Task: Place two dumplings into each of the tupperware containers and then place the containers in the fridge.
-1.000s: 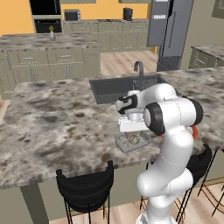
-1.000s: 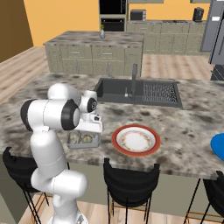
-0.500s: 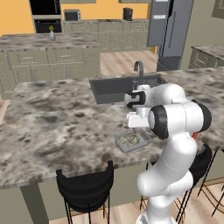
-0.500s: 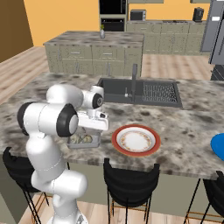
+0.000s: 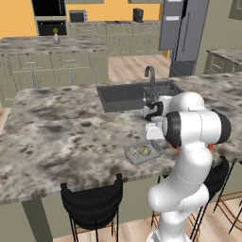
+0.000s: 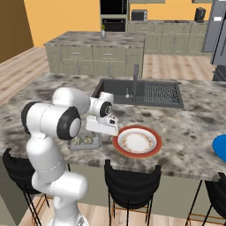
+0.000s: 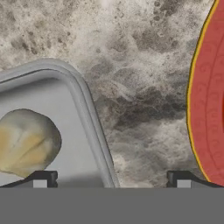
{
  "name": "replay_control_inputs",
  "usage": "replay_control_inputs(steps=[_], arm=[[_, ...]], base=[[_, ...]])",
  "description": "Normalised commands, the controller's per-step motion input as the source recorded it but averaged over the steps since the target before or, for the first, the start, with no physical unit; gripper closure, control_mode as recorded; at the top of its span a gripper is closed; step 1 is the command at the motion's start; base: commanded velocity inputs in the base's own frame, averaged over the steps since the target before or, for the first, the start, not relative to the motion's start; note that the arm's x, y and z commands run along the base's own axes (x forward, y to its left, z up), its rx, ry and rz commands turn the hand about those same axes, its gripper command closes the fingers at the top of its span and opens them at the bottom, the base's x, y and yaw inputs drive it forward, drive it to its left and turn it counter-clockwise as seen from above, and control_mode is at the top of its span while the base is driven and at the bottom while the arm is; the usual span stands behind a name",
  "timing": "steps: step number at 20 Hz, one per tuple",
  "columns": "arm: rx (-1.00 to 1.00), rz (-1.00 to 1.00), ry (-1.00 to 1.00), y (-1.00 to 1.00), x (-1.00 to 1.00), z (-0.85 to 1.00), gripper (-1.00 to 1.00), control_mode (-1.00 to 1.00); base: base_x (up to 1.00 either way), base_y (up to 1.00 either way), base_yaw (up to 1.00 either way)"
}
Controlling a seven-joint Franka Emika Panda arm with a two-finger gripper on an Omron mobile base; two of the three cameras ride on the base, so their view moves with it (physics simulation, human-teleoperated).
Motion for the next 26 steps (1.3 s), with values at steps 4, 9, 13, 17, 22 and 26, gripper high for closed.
replay_control_inputs(steps=[4,9,13,17,22,26], arm=[[0.00,0.00,-0.11,0.00,0.00,-0.38,-1.00,-1.00],[0.00,0.00,-0.01,-0.15,0.00,-0.18,-1.00,-1.00],[0.00,0.00,0.00,-0.05,0.00,0.00,-1.00,-1.00],[0.00,0.00,-0.03,0.00,0.06,-0.19,-1.00,-1.00],[0.00,0.00,-0.03,0.00,0.00,-0.08,1.00,-1.00],[0.00,0.00,0.00,0.00,0.00,0.00,1.00,-1.00]], base=[[0.00,0.00,0.00],[0.00,0.00,0.00],[0.00,0.00,0.00],[0.00,0.00,0.00],[0.00,0.00,0.00],[0.00,0.00,0.00]])
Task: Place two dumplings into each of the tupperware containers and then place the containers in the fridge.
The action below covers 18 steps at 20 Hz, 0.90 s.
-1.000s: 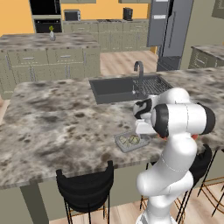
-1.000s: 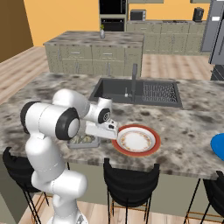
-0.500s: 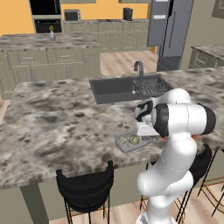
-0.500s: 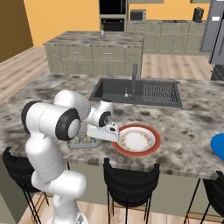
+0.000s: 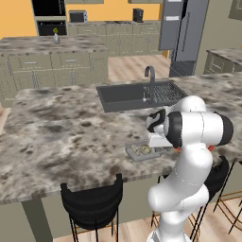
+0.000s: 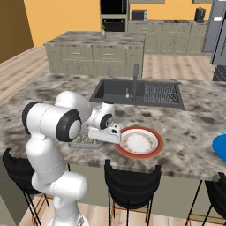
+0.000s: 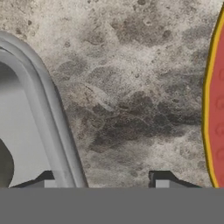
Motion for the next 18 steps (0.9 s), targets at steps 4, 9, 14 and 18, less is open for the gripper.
replay_control_inputs(steps=[4,9,14,18], arm=[[0.00,0.00,0.00,0.01,0.00,-0.01,1.00,-1.00],[0.00,0.00,0.07,0.21,0.00,0.06,1.00,-1.00],[0.00,0.00,0.03,0.29,-0.05,0.53,1.00,-1.00],[0.00,-0.08,0.06,0.00,-0.53,1.00,1.00,-1.00]], base=[[0.00,0.00,0.00],[0.00,0.00,0.00],[0.00,0.00,0.00],[0.00,0.00,0.00]])
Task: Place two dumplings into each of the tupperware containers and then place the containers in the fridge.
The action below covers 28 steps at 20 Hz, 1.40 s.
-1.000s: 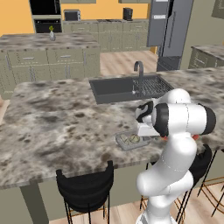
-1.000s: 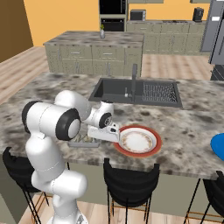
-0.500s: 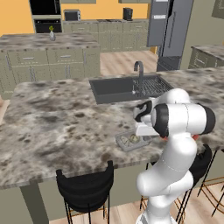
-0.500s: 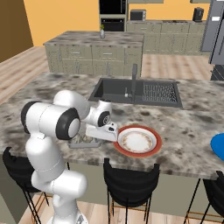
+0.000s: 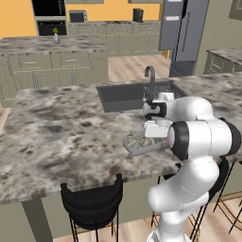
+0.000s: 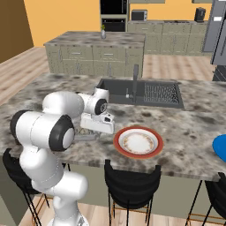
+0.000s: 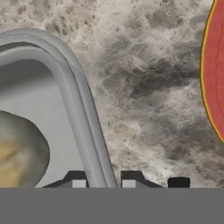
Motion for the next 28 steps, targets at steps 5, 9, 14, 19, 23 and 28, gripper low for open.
replay_control_inputs(steps=[5,9,14,19,23,28], arm=[[0.00,-0.12,0.00,0.29,-0.93,1.00,1.00,-1.00],[0.00,-0.29,-0.05,0.06,-0.68,0.91,1.00,-1.00],[-0.07,-0.54,-0.01,0.31,-0.13,0.46,1.00,-1.00],[-0.09,-0.73,0.17,0.30,-0.14,0.09,1.00,-1.00],[-0.09,-0.88,0.18,0.11,-0.02,0.00,1.00,-1.00],[-0.16,-0.82,0.00,0.43,0.10,0.02,1.00,-1.00]], base=[[0.00,0.00,0.00],[0.00,0.00,0.00],[0.00,0.00,0.00],[0.00,0.00,0.00],[0.00,0.00,0.00],[0.00,0.00,0.00]])
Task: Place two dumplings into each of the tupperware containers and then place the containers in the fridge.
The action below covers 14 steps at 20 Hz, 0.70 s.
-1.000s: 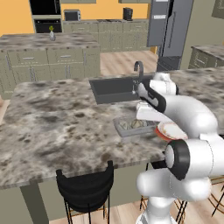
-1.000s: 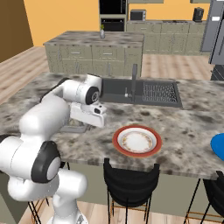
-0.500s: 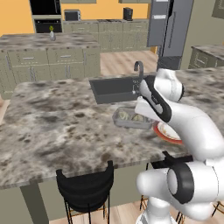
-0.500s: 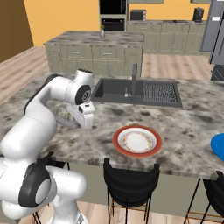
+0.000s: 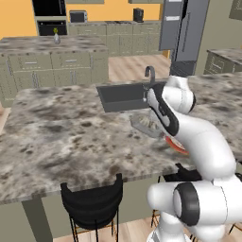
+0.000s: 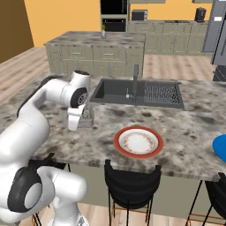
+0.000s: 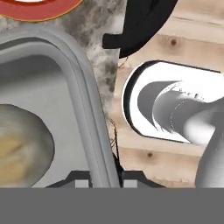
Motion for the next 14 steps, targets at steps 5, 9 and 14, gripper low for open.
replay_control_inputs(steps=[5,9,14], arm=[[-0.13,-0.48,-0.08,0.85,0.04,0.24,1.00,-1.00],[-0.03,-0.17,0.00,0.29,-0.17,0.31,1.00,-1.00],[0.00,-0.02,0.03,-0.02,-0.53,0.27,1.00,-1.00]], base=[[0.00,0.00,0.00],[0.00,0.00,0.00],[0.00,0.00,0.00]])
